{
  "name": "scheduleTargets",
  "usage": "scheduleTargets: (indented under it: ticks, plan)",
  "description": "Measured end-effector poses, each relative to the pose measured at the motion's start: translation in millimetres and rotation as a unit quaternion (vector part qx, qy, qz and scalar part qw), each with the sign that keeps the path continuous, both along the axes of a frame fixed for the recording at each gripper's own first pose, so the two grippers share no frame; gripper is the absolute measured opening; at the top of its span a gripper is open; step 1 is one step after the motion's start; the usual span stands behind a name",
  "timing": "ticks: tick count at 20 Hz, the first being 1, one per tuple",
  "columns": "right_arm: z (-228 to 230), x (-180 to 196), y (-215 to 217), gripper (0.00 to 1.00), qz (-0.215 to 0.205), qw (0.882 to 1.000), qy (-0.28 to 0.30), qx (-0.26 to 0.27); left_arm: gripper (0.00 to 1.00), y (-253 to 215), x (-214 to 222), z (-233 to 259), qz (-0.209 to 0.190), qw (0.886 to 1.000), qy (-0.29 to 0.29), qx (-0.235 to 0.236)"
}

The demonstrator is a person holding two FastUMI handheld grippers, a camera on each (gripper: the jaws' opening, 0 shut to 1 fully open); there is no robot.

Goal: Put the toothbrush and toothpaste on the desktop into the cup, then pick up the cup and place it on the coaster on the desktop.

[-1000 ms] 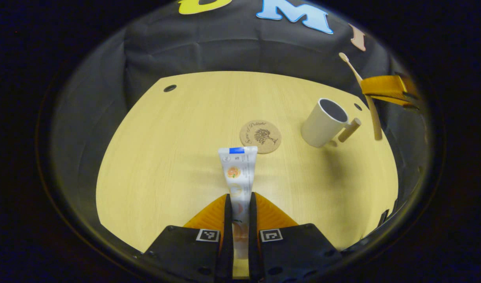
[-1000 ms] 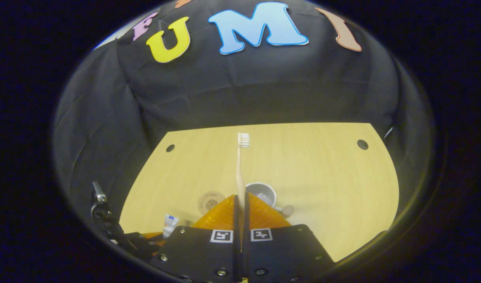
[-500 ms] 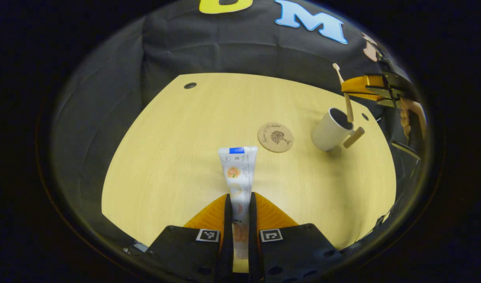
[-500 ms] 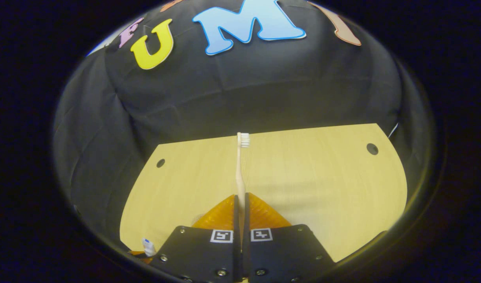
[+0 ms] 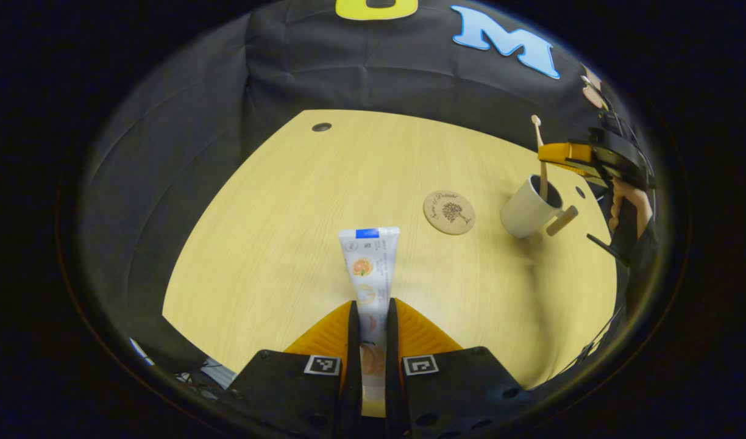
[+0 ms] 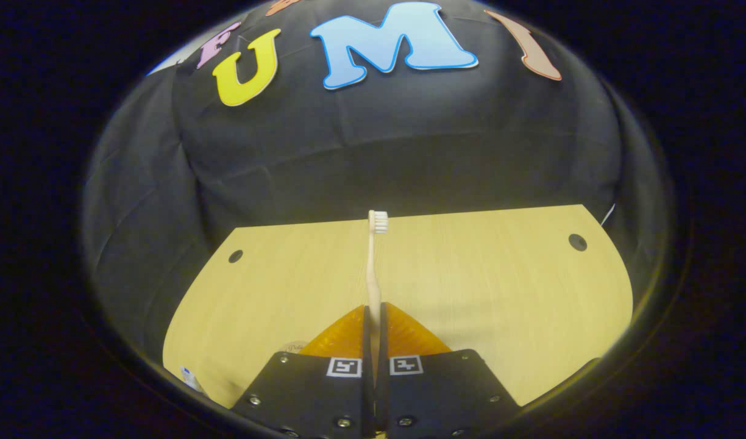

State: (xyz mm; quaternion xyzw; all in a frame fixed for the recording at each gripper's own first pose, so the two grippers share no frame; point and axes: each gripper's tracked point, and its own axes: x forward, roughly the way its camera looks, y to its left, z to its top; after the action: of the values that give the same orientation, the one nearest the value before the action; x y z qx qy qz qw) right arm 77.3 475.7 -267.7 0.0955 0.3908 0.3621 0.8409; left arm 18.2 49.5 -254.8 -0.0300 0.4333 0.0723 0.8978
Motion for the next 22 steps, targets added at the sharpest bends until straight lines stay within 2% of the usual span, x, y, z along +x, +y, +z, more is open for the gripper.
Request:
scheduleTargets:
  ticks: [2, 6, 14, 18, 22]
  plan:
    - [-7, -3, -7, 0.03, -0.009, 1.0, -0.006, -0.015, 0.23, 8, 2, 6, 0.002, 1.0, 0.0, 0.0]
    - [-13, -15, -12, 0.06, -0.01, 1.0, 0.02, -0.015, 0.24, 5, 13, 15, -0.004, 1.0, -0.003, 0.0]
    - [-1, -20, -37, 0.06, -0.023, 1.0, 0.017, -0.012, 0.24, 0, 45, 7, -0.027, 1.0, -0.015, 0.003]
    - [-2, -21, -61, 0.06, -0.038, 0.999, 0.026, -0.009, 0.22, -3, 74, 4, -0.048, 0.998, -0.033, 0.0]
    - [-9, -26, -96, 0.06, -0.06, 0.997, 0.035, -0.018, 0.23, -20, 124, 21, -0.084, 0.994, -0.074, -0.01]
